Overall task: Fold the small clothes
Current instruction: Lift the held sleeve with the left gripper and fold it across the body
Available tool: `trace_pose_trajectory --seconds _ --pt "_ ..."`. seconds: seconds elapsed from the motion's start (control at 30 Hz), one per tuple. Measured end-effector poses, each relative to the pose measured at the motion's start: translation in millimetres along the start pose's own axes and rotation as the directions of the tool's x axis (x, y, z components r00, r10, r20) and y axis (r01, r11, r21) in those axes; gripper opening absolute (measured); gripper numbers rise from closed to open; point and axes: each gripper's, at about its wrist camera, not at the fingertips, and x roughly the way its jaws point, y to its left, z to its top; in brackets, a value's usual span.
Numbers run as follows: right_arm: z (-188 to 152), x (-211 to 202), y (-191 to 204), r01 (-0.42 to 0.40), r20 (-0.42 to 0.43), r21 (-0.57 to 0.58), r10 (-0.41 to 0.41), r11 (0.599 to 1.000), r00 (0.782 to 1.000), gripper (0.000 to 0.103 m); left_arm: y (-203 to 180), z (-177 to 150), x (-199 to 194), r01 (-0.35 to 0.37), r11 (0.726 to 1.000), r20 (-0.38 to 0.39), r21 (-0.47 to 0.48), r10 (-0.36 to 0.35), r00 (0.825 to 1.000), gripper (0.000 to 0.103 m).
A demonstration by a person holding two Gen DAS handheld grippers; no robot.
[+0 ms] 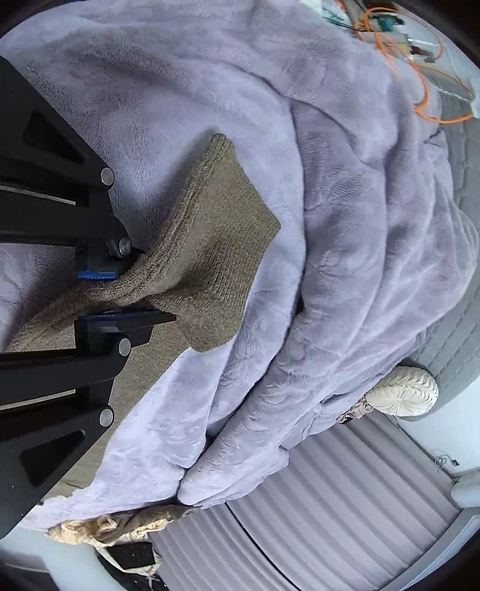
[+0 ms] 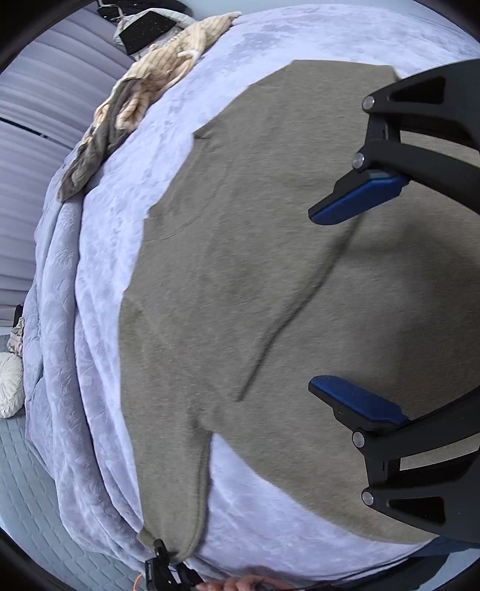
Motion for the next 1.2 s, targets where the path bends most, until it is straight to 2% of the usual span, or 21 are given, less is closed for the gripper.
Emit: trace_pose_trajectory --seconds 0.13,0.27,0.4,0.47,0.63,0.77,0.87,0.97,1.07,1.2 --pt "42 29 1 0.003 -0.003 0.039 -0.003 0.999 1.0 0.086 -7 2 -4 -0.021 0.999 0.001 0.031 0.021 1.0 0.014" --pt "82 61 7 0.007 -0.001 0.103 -0.007 0.995 1.0 0.086 -40 0 -21 -0.063 0.985 0.054 0.159 0.055 0.997 0.014" --pt "96 103 17 0.02 -0.125 0.123 -0.005 0.992 0.992 0.086 -70 -7 -28 -0.088 0.966 0.069 0.242 0.073 0.995 0.014" --pt "97 94 17 0.018 -0.092 0.114 -0.008 0.993 0.996 0.086 -81 -9 -26 -0.09 0.961 0.061 0.262 0.076 0.995 0.014" --pt "79 41 -18 -0.013 0.044 0.206 0.004 0.978 0.999 0.086 -112 -23 -24 -0.092 0.943 0.052 0.32 0.079 0.996 0.014" --pt "54 28 -44 0.022 0.015 0.2 -0.026 0.98 1.0 0.086 -142 -42 -14 -0.091 0.93 0.016 0.357 0.092 0.996 0.014" --pt "36 25 -65 0.046 -0.011 0.225 -0.044 0.973 0.999 0.086 -172 -67 -5 -0.07 0.908 -0.021 0.412 0.086 0.996 0.014" --pt "15 22 -92 0.043 -0.029 0.284 -0.036 0.958 0.999 0.086 -211 -101 -1 -0.034 0.871 -0.052 0.491 0.069 0.996 0.014" --pt "-6 17 -116 0.041 -0.034 0.325 -0.032 0.945 0.999 0.086 -249 -140 -3 0.011 0.821 -0.08 0.57 0.042 0.996 0.014" --pt "-24 9 -141 0.054 -0.027 0.369 -0.047 0.928 0.999 0.086 -290 -187 -4 0.033 0.757 -0.106 0.653 0.048 0.993 0.014"
